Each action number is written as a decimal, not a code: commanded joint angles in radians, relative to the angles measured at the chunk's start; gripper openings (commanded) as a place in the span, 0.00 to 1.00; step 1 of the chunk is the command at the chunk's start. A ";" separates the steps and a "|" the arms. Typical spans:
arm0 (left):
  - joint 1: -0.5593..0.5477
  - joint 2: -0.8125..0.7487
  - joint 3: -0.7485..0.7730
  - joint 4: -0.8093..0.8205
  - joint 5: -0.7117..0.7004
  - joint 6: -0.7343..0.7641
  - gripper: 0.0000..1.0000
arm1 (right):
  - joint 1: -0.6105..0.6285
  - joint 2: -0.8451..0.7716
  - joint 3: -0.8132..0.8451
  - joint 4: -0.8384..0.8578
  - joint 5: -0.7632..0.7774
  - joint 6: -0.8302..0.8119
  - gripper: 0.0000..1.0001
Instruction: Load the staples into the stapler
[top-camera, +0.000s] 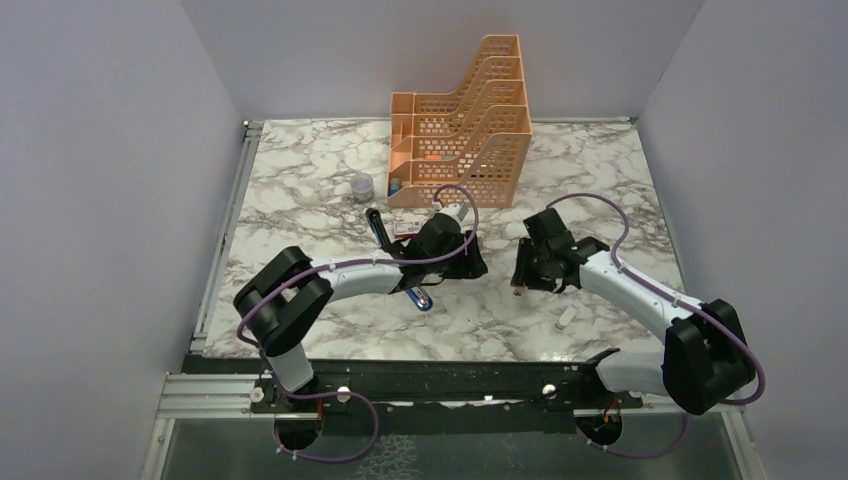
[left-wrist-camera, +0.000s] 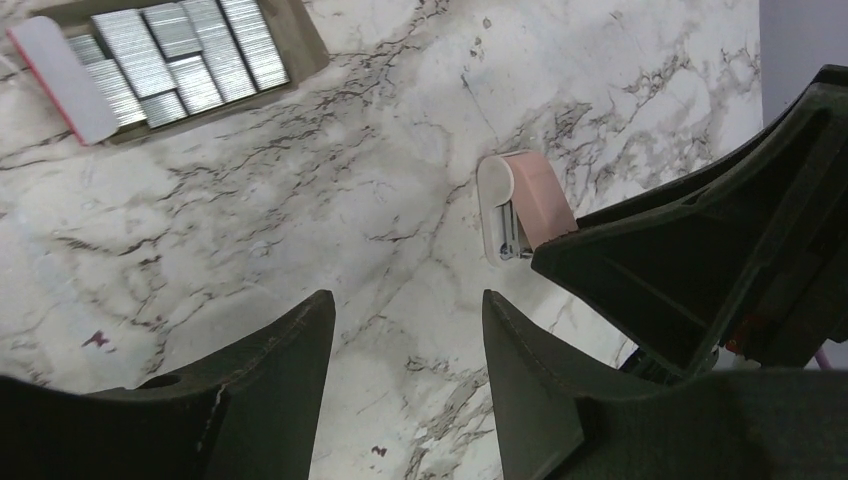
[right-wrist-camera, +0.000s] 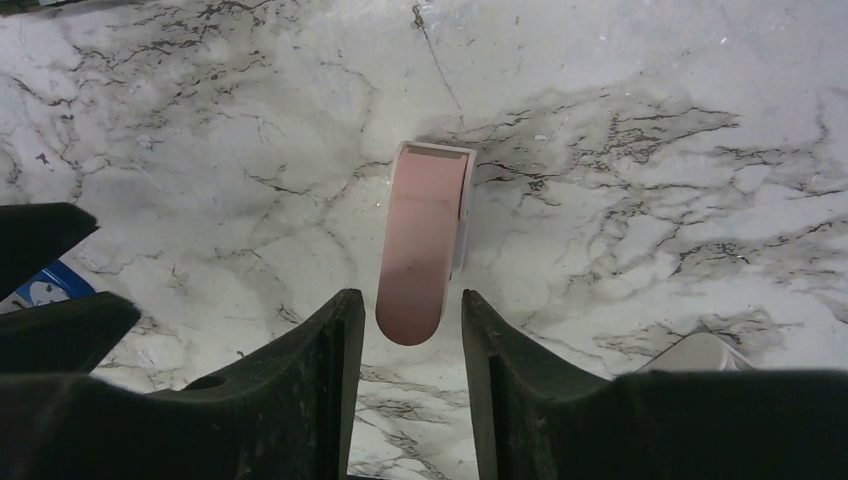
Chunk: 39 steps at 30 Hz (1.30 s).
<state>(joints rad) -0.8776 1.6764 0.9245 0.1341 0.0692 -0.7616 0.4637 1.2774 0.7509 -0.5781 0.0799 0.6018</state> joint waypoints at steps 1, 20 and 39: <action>-0.018 0.075 0.061 0.044 0.071 0.027 0.57 | 0.004 0.008 -0.001 0.006 -0.039 0.007 0.43; -0.056 0.229 0.087 0.155 0.147 -0.011 0.54 | 0.003 -0.016 0.025 -0.003 -0.049 0.057 0.22; -0.072 0.243 -0.017 0.307 0.133 -0.068 0.38 | 0.002 -0.043 0.029 0.043 -0.224 0.144 0.20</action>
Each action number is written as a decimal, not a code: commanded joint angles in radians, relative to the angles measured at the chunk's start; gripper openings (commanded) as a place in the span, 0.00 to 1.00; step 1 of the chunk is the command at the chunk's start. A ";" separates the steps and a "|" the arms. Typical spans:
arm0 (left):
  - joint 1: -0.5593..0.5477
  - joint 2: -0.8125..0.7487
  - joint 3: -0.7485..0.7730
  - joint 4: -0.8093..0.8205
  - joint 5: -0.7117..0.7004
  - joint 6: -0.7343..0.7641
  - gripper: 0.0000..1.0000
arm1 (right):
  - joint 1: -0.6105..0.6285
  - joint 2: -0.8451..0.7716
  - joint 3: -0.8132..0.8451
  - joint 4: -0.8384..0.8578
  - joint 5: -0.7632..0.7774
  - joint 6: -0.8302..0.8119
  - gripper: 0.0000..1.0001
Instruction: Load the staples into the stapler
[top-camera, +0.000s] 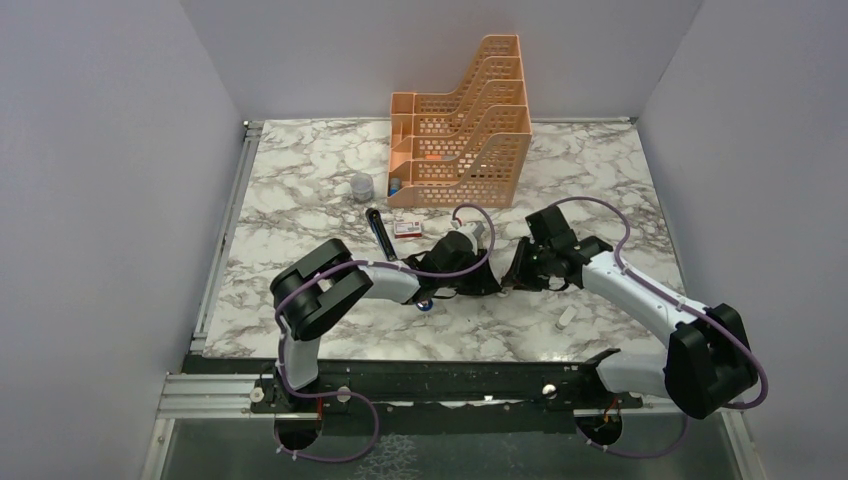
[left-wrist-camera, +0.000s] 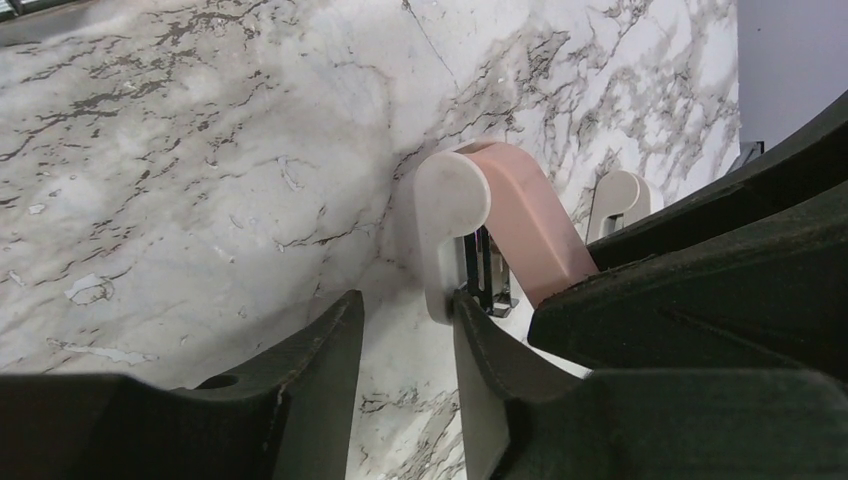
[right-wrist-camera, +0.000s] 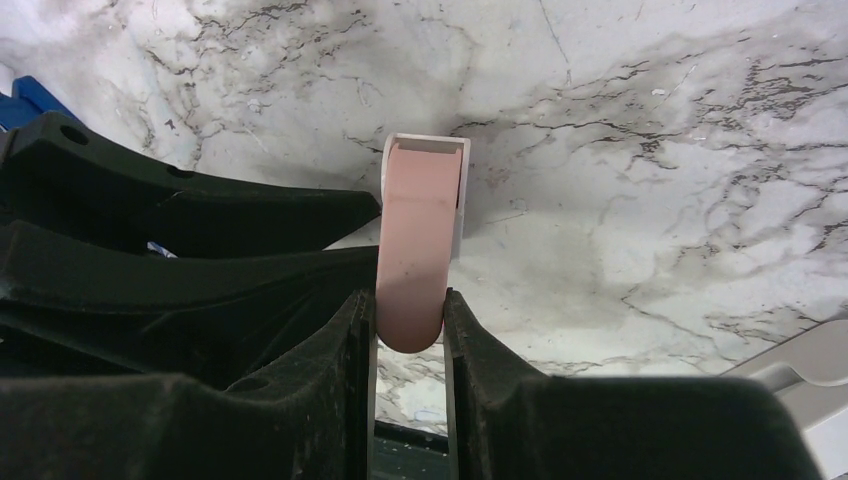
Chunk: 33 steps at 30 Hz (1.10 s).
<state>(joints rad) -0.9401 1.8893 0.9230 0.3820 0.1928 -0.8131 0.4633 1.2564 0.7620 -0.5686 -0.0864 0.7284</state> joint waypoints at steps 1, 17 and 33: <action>-0.011 0.036 -0.017 0.062 0.011 -0.016 0.37 | 0.002 -0.023 0.018 0.035 -0.060 0.018 0.20; -0.014 0.054 -0.037 0.051 -0.036 -0.006 0.24 | -0.014 0.005 0.117 -0.015 -0.158 -0.040 0.20; -0.014 -0.015 -0.056 0.150 0.032 0.054 0.36 | -0.019 0.000 0.086 -0.022 -0.271 -0.089 0.18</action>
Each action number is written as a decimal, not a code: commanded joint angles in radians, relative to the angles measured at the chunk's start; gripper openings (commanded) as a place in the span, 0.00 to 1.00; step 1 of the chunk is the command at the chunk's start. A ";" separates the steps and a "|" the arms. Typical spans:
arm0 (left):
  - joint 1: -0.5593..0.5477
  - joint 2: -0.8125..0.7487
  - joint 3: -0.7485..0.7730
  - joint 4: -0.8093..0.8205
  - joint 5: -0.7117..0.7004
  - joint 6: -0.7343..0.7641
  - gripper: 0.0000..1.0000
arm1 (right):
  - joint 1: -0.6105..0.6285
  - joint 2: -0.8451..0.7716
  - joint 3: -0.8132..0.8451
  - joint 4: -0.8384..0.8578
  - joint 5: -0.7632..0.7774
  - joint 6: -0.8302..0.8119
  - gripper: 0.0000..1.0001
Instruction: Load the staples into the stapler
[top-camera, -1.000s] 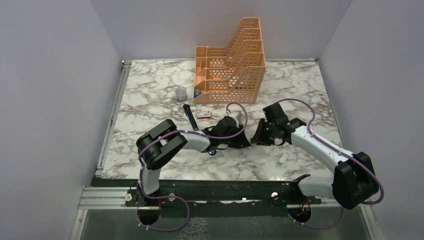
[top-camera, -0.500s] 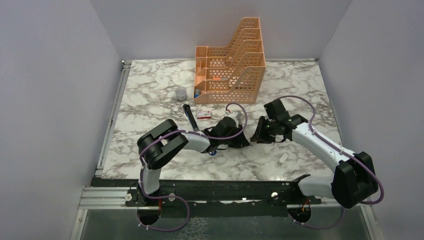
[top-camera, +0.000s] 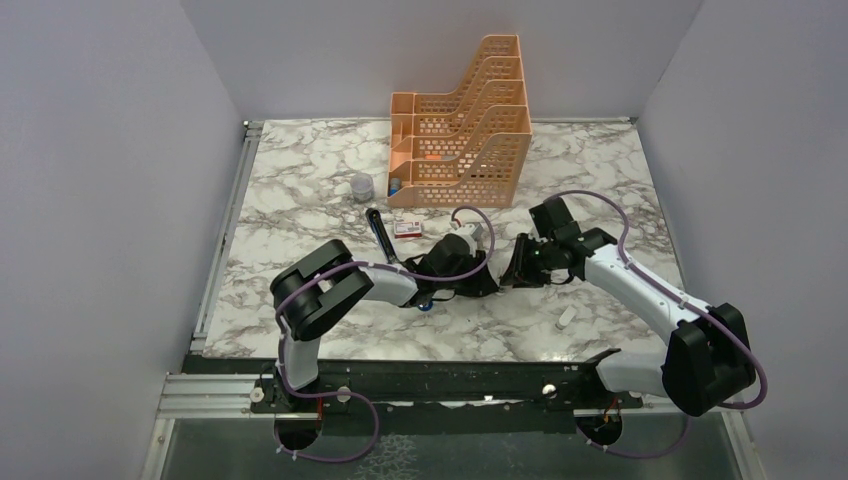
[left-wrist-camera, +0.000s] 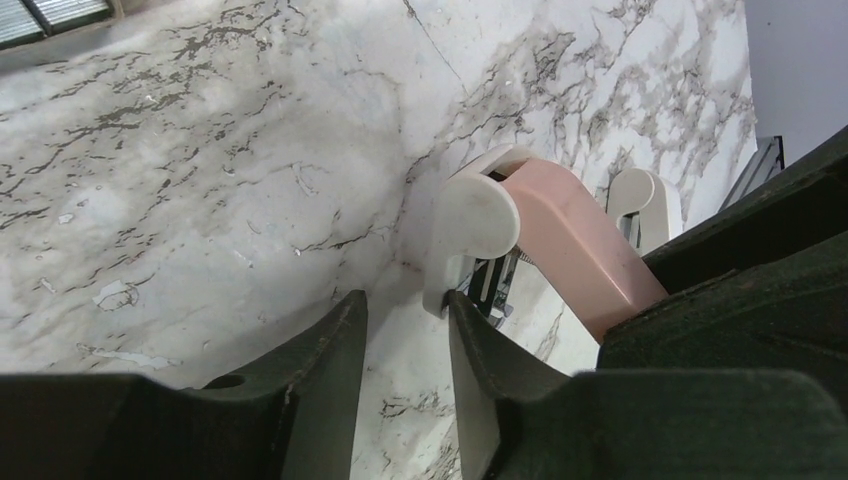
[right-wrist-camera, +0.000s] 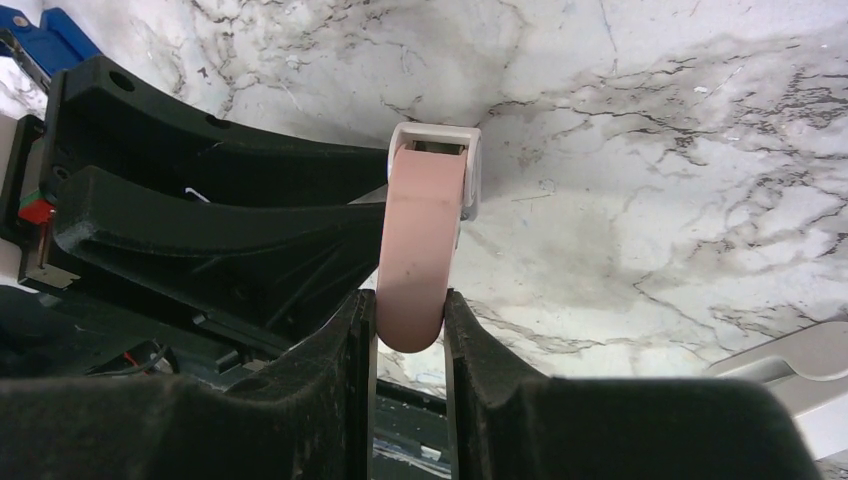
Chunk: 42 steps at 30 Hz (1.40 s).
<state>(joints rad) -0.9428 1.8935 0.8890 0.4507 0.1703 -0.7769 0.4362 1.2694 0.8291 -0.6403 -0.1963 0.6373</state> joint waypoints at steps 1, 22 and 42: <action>-0.011 -0.021 -0.026 0.100 0.070 0.015 0.34 | 0.008 -0.014 0.018 0.050 -0.164 0.002 0.19; -0.011 0.002 -0.074 0.143 0.116 0.012 0.00 | -0.021 0.094 0.071 0.059 -0.045 -0.065 0.22; 0.030 -0.057 -0.077 0.115 0.077 -0.063 0.30 | -0.068 0.187 0.108 0.060 -0.116 -0.139 0.25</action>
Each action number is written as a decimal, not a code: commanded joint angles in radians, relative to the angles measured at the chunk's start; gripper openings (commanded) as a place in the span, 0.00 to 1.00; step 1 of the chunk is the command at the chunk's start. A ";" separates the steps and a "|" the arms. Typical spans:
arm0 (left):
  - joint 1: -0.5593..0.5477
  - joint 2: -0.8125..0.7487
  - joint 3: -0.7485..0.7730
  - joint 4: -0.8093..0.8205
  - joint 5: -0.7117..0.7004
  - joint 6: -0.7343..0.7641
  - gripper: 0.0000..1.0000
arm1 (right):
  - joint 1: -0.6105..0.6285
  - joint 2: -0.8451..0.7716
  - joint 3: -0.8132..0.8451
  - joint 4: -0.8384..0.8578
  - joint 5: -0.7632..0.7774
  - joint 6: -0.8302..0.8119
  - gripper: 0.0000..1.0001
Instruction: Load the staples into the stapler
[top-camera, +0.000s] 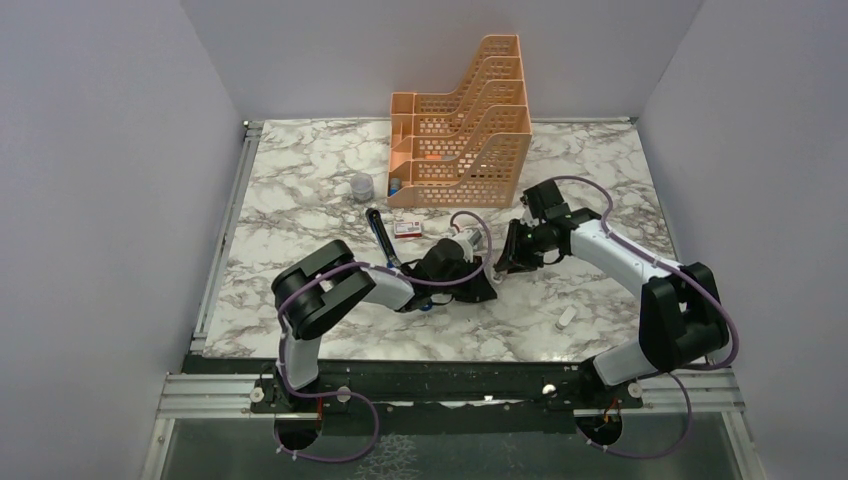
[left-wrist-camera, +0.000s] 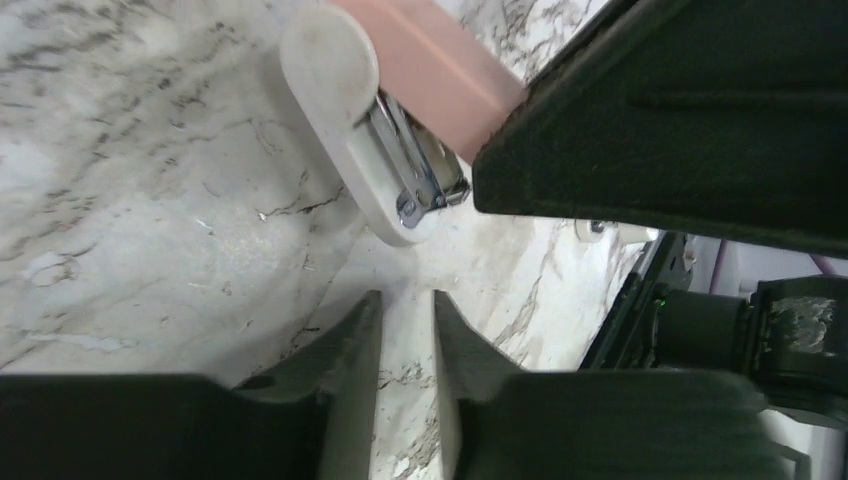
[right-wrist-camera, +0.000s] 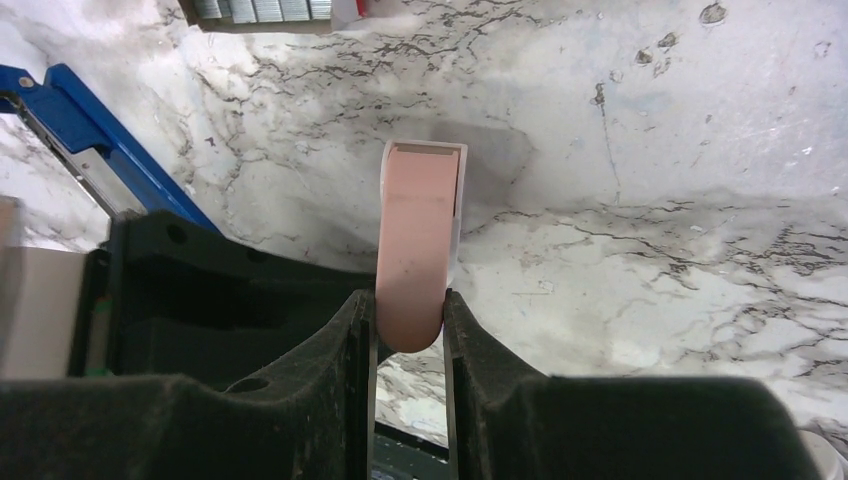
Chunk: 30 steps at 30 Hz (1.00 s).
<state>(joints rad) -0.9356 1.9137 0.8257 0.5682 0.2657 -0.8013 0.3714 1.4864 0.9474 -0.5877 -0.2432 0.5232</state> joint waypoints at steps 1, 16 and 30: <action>0.027 -0.089 -0.019 -0.002 -0.025 -0.049 0.33 | -0.002 -0.037 -0.019 0.007 -0.082 -0.026 0.25; 0.039 -0.136 -0.073 0.010 -0.079 -0.142 0.22 | -0.002 -0.124 -0.077 0.018 -0.186 -0.036 0.25; 0.047 -0.124 -0.067 0.041 -0.105 -0.100 0.24 | -0.003 -0.095 -0.126 0.052 -0.256 -0.055 0.24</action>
<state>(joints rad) -0.8978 1.8103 0.7551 0.5591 0.2199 -0.9310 0.3672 1.3865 0.8459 -0.5381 -0.4156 0.4873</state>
